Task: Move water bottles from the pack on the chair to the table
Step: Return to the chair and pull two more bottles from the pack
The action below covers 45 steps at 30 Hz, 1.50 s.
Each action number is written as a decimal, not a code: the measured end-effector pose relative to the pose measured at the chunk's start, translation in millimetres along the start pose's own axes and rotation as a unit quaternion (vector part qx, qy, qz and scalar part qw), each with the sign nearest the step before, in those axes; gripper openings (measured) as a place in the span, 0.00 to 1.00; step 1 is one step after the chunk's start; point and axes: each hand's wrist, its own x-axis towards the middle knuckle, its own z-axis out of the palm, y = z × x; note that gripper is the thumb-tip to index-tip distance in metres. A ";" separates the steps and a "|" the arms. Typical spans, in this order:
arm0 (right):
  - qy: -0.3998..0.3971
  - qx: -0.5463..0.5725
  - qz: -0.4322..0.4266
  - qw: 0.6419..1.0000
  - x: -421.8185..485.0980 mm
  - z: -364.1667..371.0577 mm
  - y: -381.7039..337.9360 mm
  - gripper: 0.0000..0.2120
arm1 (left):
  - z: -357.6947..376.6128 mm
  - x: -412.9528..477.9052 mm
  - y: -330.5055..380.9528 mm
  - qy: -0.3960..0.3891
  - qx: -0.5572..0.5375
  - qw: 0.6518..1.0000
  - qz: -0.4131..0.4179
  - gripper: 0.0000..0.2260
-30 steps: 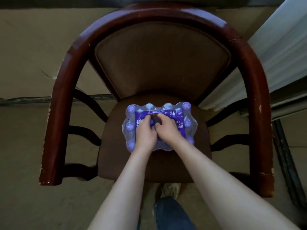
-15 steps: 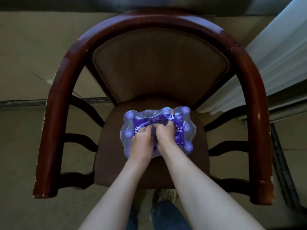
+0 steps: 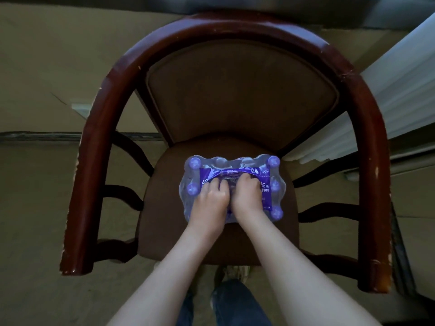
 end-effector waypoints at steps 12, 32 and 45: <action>0.117 -0.133 -0.230 0.957 -12.8 -8.4 25.5 0.09 | -32.4 16.2 14.3 -0.013 -0.073 0.988 -0.134 0.10; 0.265 -0.127 -0.396 0.870 -89.2 -164.7 -29.3 0.19 | -174.3 -43.2 46.0 -0.012 -0.117 0.988 -0.097 0.15; 0.243 -0.041 -0.514 0.822 -271.1 -196.0 -223.6 0.12 | -353.7 -214.4 -74.8 0.088 -0.206 0.962 -0.155 0.05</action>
